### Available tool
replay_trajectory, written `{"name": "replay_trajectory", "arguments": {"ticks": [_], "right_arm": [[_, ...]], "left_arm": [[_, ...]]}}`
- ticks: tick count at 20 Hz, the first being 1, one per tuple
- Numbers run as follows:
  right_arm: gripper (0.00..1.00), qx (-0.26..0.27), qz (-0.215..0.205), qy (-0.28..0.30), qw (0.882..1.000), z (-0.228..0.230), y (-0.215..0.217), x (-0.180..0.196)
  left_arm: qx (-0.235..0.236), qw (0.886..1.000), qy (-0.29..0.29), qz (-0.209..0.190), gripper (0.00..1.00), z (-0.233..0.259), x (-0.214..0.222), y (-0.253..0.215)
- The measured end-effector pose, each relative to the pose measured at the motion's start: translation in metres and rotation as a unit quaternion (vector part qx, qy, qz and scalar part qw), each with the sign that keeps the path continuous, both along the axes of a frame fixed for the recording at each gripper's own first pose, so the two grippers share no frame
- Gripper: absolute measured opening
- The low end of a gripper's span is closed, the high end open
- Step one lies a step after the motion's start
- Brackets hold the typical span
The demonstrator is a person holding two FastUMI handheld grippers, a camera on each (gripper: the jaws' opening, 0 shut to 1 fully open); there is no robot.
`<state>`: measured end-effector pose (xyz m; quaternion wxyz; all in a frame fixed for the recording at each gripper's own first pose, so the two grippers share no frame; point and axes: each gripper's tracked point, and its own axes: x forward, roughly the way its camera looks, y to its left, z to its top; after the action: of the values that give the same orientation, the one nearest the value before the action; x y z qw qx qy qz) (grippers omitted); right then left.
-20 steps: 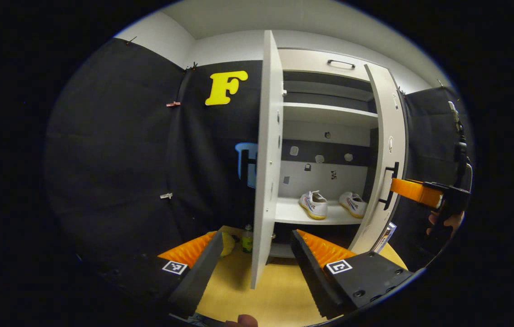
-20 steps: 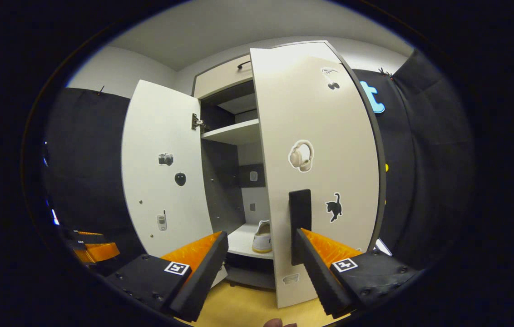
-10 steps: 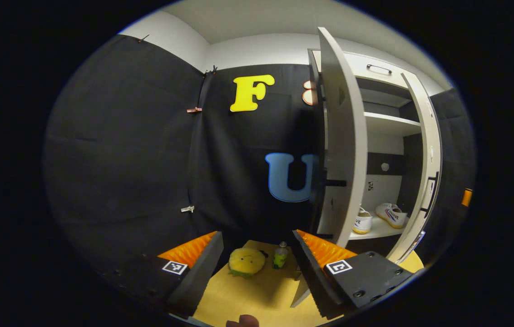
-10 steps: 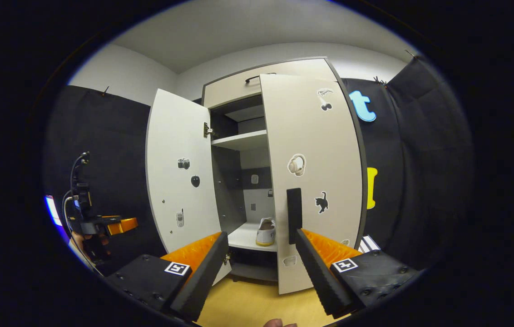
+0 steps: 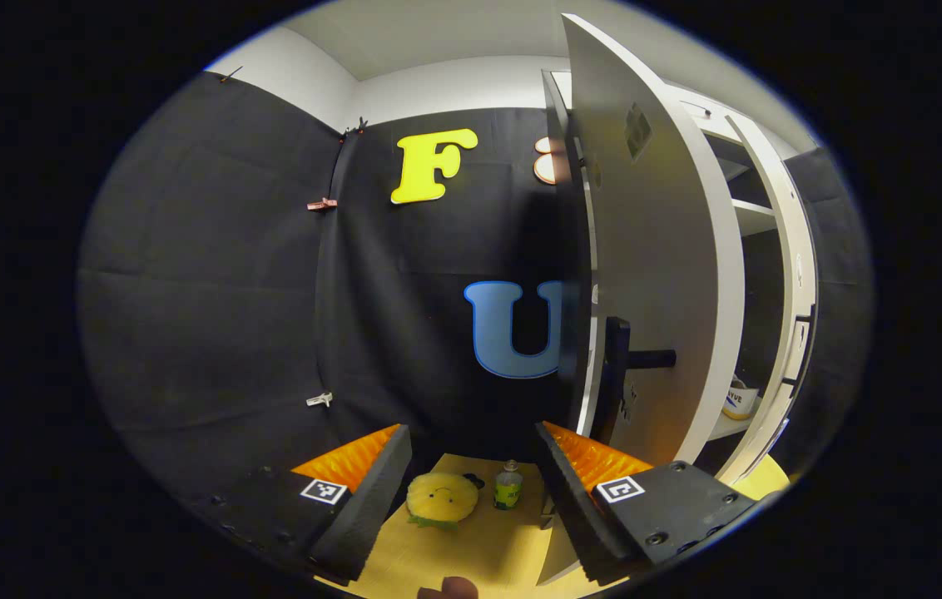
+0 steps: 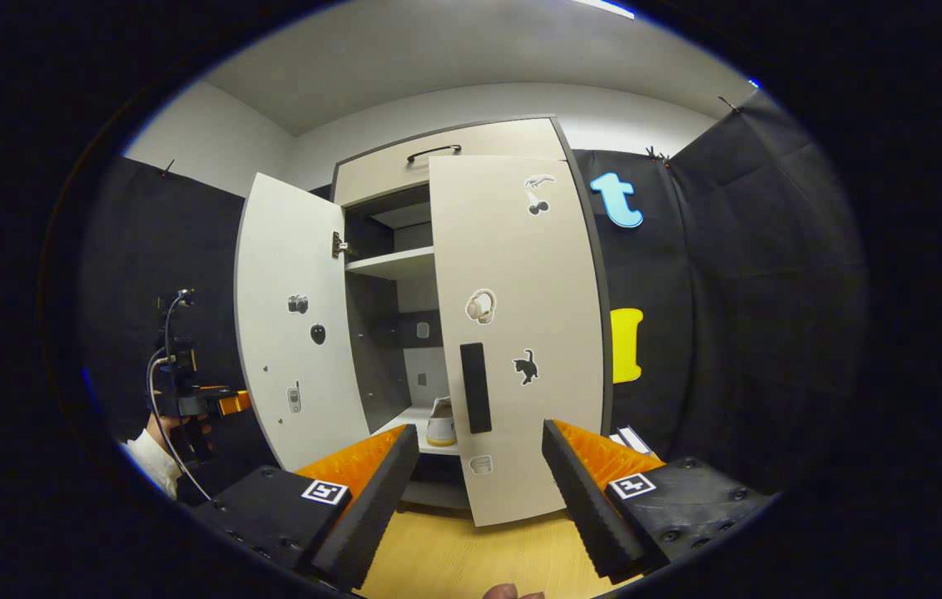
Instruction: Grab one shoe with the right hand and put it into the shoe cabinet, grab the other shoe with the left hand and put it into the shoe cabinet; then close the right door with the right hand and the left door with the left hand.
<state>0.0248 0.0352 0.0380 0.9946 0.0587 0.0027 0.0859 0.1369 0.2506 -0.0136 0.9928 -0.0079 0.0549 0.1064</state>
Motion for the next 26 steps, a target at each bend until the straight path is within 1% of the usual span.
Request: {"name": "replay_trajectory", "arguments": {"ticks": [2, 6, 8, 13, 17, 19, 21, 26], "right_arm": [[0.98, -0.001, -0.005, 0.002, 1.0, -0.002, -0.007, 0.0], [0.98, 0.0, -0.005, 0.01, 1.0, -0.006, -0.017, 0.001], [0.98, 0.001, -0.005, 0.014, 1.0, -0.008, -0.024, 0.001], [0.98, 0.002, -0.012, 0.018, 1.0, -0.011, -0.047, 0.003], [0.98, 0.007, -0.022, 0.024, 0.999, -0.013, -0.07, 0.005], [0.98, 0.008, -0.028, 0.024, 0.999, -0.013, -0.08, 0.007], [0.98, 0.01, -0.032, 0.025, 0.999, -0.014, -0.087, 0.006], [0.98, 0.016, -0.042, 0.028, 0.999, -0.014, -0.103, 0.01]], "left_arm": [[-0.014, 1.0, 0.004, -0.007, 0.93, -0.004, -0.002, -0.008], [-0.004, 1.0, 0.002, 0.023, 0.93, -0.003, -0.003, -0.003], [-0.011, 1.0, -0.001, 0.028, 0.92, -0.003, -0.004, -0.014], [-0.004, 1.0, -0.003, 0.024, 0.92, -0.003, -0.007, -0.051], [-0.008, 0.999, -0.009, 0.039, 0.92, -0.002, -0.007, -0.073], [-0.016, 0.999, -0.009, 0.04, 0.92, -0.002, -0.005, -0.085], [-0.029, 0.999, -0.011, 0.029, 0.92, -0.004, -0.002, -0.101], [-0.036, 0.999, -0.019, -0.024, 0.93, -0.002, 0.023, -0.161]]}}
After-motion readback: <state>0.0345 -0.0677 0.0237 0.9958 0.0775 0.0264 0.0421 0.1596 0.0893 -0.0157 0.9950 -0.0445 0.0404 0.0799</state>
